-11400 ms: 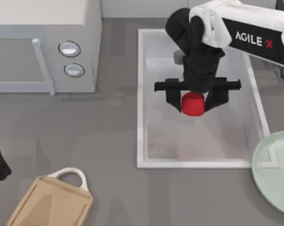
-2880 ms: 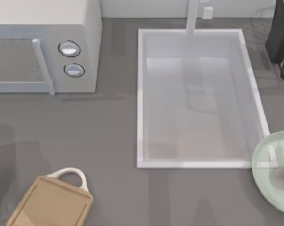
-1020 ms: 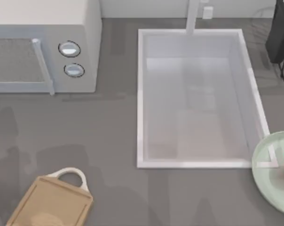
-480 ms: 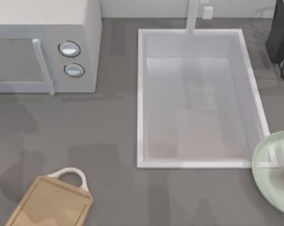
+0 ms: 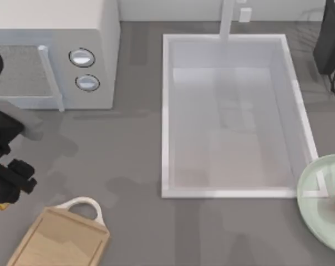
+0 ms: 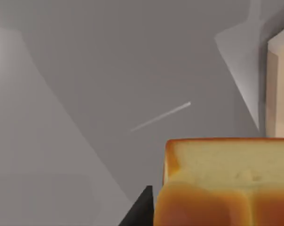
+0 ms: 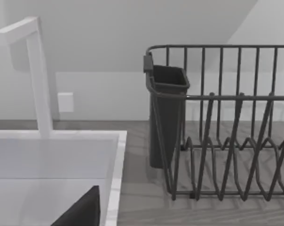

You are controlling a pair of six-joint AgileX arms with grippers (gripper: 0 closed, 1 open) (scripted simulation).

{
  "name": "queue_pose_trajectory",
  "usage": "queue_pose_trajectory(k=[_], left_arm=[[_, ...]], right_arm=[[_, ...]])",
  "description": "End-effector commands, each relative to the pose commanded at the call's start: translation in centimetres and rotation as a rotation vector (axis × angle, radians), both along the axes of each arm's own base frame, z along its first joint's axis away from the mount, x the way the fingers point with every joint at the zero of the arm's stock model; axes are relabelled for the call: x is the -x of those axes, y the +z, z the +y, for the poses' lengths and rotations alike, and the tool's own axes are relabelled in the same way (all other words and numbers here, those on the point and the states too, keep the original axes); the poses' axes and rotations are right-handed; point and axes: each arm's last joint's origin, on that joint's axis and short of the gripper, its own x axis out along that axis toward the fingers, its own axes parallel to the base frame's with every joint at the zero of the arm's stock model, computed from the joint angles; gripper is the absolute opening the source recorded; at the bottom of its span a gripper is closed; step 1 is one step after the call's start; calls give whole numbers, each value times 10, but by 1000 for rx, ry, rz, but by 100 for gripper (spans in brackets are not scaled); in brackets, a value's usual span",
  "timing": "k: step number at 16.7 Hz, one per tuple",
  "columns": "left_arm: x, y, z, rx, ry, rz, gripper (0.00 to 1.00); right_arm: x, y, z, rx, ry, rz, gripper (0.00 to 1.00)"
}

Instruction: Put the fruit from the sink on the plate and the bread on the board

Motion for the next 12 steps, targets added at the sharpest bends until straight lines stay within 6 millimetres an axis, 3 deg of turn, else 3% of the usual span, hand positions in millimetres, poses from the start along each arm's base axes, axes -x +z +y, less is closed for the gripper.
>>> queue_pose_trajectory(k=[6,12], left_arm=[[30,-7,-47,-7,306,-7,0],[56,-13,-72,-2,529,-18,0]], right_arm=[[0,0,0,0,0,0,100],[0,0,0,0,0,0,100]])
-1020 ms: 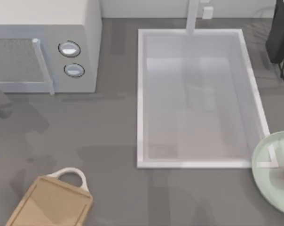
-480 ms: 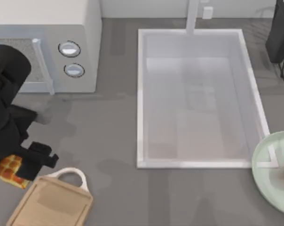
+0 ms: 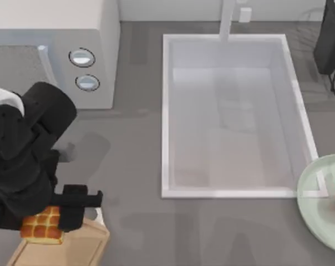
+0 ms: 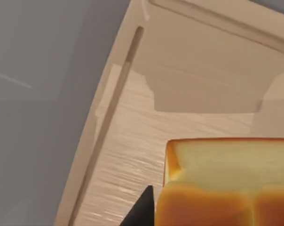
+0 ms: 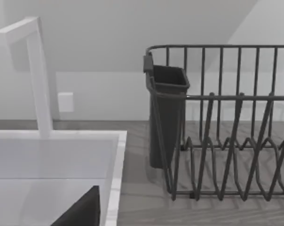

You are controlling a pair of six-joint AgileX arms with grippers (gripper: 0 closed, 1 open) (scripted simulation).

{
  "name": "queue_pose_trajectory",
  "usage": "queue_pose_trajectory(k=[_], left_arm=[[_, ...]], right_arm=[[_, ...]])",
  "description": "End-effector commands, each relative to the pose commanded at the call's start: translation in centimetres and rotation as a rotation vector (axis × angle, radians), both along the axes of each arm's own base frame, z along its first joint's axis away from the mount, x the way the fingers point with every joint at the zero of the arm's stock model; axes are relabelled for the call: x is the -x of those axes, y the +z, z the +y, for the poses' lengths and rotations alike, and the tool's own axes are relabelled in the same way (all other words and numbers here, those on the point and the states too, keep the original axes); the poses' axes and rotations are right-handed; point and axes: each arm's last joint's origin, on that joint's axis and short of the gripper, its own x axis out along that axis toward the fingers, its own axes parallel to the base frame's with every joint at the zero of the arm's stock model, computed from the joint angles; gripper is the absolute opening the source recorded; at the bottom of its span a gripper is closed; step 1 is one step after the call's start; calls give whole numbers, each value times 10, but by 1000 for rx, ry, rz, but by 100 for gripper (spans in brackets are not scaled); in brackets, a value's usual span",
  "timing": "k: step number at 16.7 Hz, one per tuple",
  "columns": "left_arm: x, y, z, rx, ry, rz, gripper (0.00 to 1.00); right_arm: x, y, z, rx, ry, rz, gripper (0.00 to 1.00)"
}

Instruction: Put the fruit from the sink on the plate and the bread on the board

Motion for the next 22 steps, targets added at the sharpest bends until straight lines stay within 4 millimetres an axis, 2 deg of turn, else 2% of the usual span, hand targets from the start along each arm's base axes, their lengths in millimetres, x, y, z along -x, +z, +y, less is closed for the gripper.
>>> queue_pose_trajectory(k=[3,10,22], left_arm=[[6,-1,-5,0,38,1,0],[5,-3,-4,-1,43,4,0],[5,-32,-5,4,40,-5,0]], right_arm=[[0,0,0,0,0,0,100],[0,0,0,0,0,0,100],[0,0,0,0,0,0,100]])
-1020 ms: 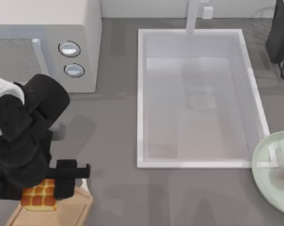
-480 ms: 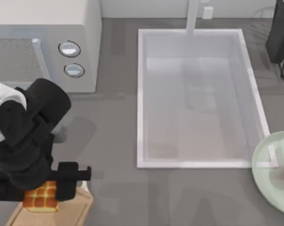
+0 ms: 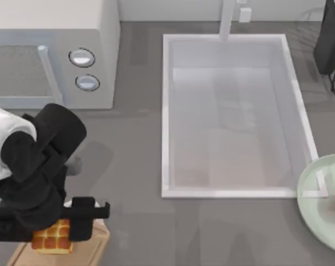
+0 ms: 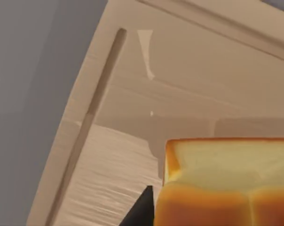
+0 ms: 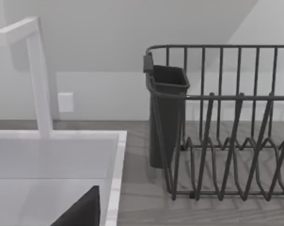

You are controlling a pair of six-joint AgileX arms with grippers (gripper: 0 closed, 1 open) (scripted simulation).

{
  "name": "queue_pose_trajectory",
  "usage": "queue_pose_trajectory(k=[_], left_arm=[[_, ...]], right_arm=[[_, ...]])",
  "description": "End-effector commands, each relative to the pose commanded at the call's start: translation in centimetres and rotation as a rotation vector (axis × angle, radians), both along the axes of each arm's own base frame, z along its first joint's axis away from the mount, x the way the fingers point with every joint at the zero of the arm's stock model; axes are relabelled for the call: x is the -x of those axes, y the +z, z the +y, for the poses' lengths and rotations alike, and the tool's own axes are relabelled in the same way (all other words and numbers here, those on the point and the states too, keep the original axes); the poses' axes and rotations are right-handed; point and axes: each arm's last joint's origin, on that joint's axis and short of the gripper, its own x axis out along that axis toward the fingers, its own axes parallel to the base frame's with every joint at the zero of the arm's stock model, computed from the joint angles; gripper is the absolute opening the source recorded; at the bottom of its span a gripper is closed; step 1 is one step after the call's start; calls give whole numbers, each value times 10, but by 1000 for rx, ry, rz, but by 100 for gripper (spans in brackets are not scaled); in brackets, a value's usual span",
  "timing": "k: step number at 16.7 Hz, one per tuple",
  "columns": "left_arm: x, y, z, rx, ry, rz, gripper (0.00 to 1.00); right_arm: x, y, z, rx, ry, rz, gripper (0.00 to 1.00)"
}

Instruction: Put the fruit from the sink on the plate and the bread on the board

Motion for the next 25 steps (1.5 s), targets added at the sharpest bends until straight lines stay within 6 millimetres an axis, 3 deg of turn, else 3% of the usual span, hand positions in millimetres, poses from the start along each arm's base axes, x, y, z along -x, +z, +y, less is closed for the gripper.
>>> queue_pose_trajectory(k=[10,23,25], left_arm=[[2,-15,0,-4,-1,7,0],[2,-15,0,-4,-1,7,98],[2,-15,0,-4,-1,7,100]], right_arm=[[0,0,0,0,0,0,100],[0,0,0,0,0,0,100],[0,0,0,0,0,0,100]])
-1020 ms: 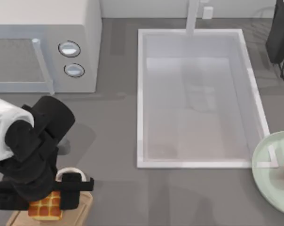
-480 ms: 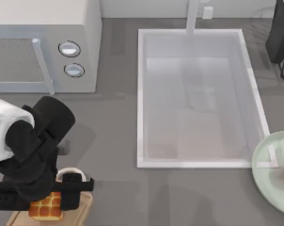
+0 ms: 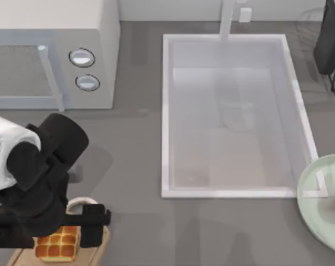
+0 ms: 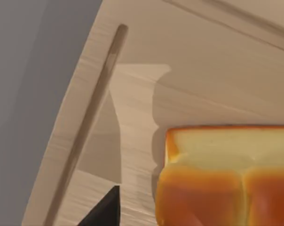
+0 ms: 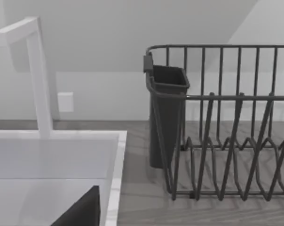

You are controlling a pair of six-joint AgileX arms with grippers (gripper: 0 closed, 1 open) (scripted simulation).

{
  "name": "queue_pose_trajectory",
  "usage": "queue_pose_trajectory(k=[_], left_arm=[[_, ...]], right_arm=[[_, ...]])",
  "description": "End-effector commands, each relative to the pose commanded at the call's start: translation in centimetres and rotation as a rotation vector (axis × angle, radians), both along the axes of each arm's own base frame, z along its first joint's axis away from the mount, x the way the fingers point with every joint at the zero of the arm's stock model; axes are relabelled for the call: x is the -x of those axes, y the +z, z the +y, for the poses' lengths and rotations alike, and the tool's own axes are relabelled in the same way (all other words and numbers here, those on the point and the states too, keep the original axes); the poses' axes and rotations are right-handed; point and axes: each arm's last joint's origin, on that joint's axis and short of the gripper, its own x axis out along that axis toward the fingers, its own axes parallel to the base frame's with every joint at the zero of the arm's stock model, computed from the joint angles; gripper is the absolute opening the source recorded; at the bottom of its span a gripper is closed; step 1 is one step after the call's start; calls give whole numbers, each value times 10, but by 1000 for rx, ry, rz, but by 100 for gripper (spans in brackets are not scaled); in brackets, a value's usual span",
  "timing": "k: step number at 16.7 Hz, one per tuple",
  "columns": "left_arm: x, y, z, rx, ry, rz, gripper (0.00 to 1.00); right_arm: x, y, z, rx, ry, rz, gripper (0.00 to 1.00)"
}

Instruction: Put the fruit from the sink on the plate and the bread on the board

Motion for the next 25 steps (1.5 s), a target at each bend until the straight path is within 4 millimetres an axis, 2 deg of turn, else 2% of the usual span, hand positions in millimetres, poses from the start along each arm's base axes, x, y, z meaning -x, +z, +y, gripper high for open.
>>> queue_pose_trajectory(k=[8,11,14,17,21,25], left_arm=[[0,0,0,1,0,-2,100],[-4,11,7,46,25,-95,100],[-4,26,24,119,68,-278,100],[5,43,47,184,108,-523,100],[31,54,76,211,130,-879,100],[62,49,94,163,105,-1210,100]], right_arm=[[0,0,0,0,0,0,100],[0,0,0,0,0,0,100],[0,0,0,0,0,0,100],[0,0,0,0,0,0,100],[0,0,0,0,0,0,100],[0,0,0,0,0,0,100]])
